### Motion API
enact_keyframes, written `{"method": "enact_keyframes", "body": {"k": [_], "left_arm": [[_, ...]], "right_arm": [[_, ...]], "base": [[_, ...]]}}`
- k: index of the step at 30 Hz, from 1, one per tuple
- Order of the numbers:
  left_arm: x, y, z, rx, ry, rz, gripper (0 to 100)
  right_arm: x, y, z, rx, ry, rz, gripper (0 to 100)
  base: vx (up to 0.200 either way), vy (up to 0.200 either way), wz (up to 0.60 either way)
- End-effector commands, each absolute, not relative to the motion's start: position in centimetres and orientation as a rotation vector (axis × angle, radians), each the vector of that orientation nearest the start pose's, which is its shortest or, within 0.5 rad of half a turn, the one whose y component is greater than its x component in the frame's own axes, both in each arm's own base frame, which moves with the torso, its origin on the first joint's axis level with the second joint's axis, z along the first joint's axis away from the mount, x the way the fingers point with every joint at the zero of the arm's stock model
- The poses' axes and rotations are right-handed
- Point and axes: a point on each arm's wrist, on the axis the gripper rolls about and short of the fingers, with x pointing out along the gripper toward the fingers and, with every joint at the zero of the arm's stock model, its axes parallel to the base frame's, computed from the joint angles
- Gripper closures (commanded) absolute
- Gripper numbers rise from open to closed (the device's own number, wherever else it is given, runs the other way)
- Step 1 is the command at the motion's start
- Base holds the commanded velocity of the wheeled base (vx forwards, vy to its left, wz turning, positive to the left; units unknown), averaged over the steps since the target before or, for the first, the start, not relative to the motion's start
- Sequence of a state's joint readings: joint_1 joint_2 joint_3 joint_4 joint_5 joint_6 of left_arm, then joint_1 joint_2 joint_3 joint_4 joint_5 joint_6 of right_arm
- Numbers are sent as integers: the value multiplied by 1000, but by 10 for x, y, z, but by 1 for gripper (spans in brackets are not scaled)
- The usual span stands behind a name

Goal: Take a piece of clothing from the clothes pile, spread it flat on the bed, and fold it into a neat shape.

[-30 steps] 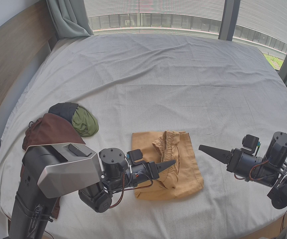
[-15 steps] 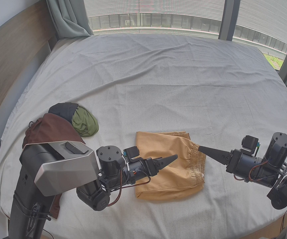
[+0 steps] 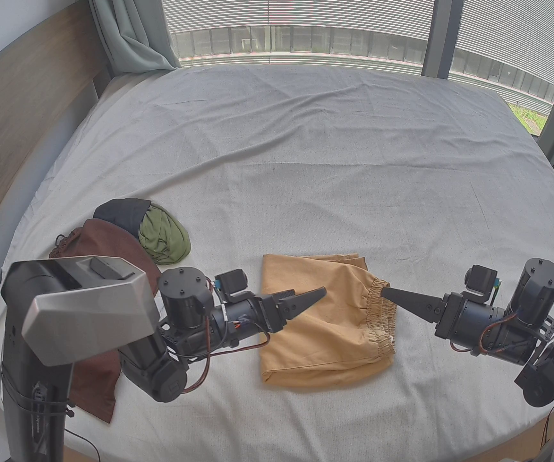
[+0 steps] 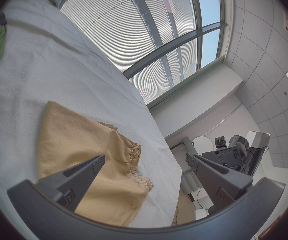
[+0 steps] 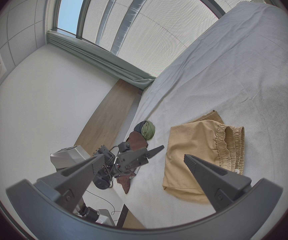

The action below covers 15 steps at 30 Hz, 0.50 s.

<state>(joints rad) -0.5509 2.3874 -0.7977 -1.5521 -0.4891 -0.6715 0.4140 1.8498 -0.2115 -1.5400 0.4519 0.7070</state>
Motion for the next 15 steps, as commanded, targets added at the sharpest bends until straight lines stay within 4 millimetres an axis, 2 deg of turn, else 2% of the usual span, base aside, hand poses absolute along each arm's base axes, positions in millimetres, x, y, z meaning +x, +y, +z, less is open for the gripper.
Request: {"method": "enact_keyframes", "body": {"k": [1, 10, 15], "left_arm": [[326, -191, 47, -598, 339, -955, 0], [314, -148, 84, -594, 277, -937, 0], [298, -124, 106, -586, 255, -965, 0]], "right_arm": [[219, 109, 98, 662, 413, 797, 0], [217, 114, 98, 660, 423, 817, 0], [214, 116, 96, 657, 436, 824, 0]], "base": [[0, 0, 0], [0, 0, 0], [0, 0, 0]]}}
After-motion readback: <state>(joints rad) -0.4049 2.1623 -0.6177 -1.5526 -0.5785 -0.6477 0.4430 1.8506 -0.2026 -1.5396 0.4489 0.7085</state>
